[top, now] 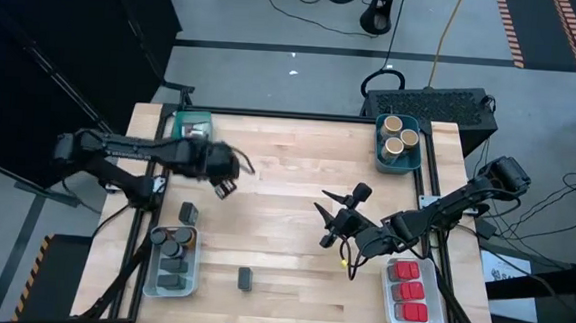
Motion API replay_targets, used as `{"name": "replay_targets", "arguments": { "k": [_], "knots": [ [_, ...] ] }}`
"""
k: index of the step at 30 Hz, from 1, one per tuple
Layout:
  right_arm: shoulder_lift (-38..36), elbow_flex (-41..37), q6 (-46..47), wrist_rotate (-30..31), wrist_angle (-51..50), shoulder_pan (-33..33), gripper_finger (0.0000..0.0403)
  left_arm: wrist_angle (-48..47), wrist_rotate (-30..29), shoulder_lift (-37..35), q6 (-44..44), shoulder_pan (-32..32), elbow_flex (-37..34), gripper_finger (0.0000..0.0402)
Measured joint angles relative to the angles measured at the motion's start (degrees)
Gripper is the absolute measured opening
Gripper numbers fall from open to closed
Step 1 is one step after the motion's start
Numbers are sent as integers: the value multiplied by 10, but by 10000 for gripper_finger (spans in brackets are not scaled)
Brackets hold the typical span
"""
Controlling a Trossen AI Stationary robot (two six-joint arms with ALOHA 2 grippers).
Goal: Sort spices by type
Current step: Put the bottom black seasoning can into the gray bin
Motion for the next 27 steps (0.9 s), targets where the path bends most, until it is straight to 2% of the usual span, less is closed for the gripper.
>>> {"name": "replay_targets", "arguments": {
  "k": [4,10,16,19,23,27],
  "knots": [
    [-3,0,2,2,-1,0,160,20,28,0,-99,-96,6,141],
    [-50,0,40,1,-16,6,160,129,80,0,-224,-221,12,141],
    [-106,0,83,-23,-64,21,160,208,76,0,-335,-315,12,141],
    [-119,0,111,-57,-78,24,160,254,44,2,-375,-357,12,141],
    [-121,0,145,-103,-100,24,160,309,14,16,-407,-388,12,141],
    [-121,0,177,-121,-113,37,160,308,18,56,-432,-402,32,141]
  ]
}}
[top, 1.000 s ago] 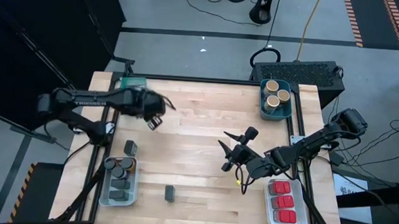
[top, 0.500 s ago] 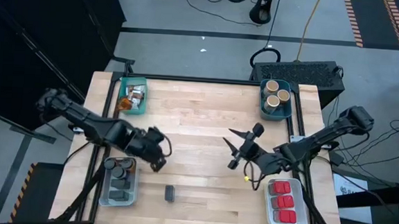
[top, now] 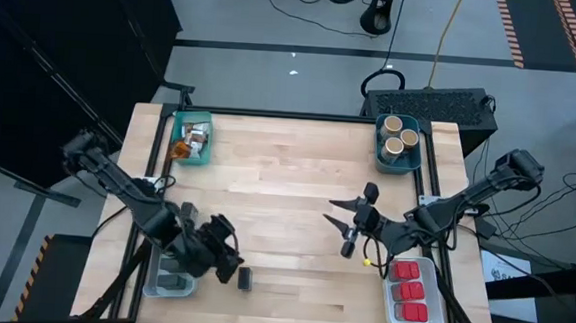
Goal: Sort spices by type
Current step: Put the bottom black seasoning can into the gray bin
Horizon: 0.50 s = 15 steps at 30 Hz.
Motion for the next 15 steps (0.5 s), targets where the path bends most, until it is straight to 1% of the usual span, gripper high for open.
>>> {"name": "replay_targets", "arguments": {
  "k": [3,5,9,12,15],
  "knots": [
    [0,0,15,-1,0,19,160,-22,21,37,-25,-9,33,135],
    [-3,0,25,-1,-1,31,160,-69,32,64,-49,-18,63,126],
    [-6,0,40,1,0,51,160,-148,31,106,-90,-33,124,107],
    [-9,0,33,1,0,55,160,-150,34,124,-111,-35,151,101],
    [-18,0,21,1,0,55,160,-159,42,135,-156,-35,178,100]
  ]
}}
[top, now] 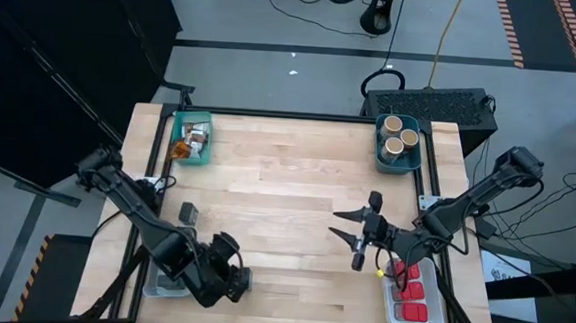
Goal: Sort spices by type
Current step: Put the bottom black seasoning can into the gray bin
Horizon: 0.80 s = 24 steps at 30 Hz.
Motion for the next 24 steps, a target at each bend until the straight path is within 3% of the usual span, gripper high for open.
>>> {"name": "replay_targets", "arguments": {
  "k": [6,10,15,24],
  "knots": [
    [-21,0,20,0,-45,10,160,-55,38,51,-94,-4,52,99],
    [-32,0,29,0,-66,17,160,-69,48,94,-95,-4,103,99],
    [-35,0,28,0,-69,19,160,-162,49,121,-131,-3,157,99],
    [-35,0,17,-3,-68,19,160,-172,46,125,-111,12,162,107]
  ]
}}
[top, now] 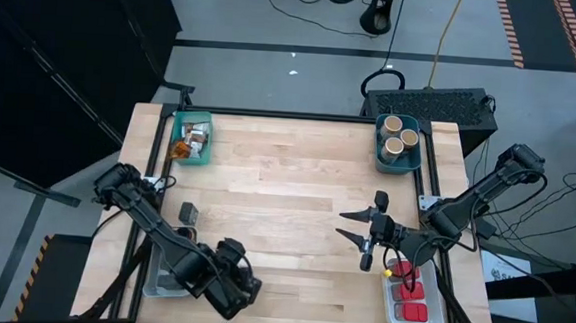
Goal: Sort spices by type
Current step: Put the bottom black seasoning can into the gray bin
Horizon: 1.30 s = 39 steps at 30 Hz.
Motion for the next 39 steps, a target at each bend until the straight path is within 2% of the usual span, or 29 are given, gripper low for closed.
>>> {"name": "replay_targets", "arguments": {
  "k": [5,11,14,22,27,39],
  "knots": [
    [0,0,0,0,0,0,160,5,3,0,44,7,0,143],
    [0,0,0,0,1,0,160,3,-7,0,55,15,-7,208],
    [0,0,0,0,1,0,160,4,-9,5,44,19,-12,228],
    [0,0,0,0,1,0,160,-8,5,21,12,23,-13,232],
    [0,0,0,-29,0,0,160,-5,25,43,12,24,-13,232],
    [0,0,1,-30,1,0,160,16,18,75,16,25,-13,232]
  ]
}}
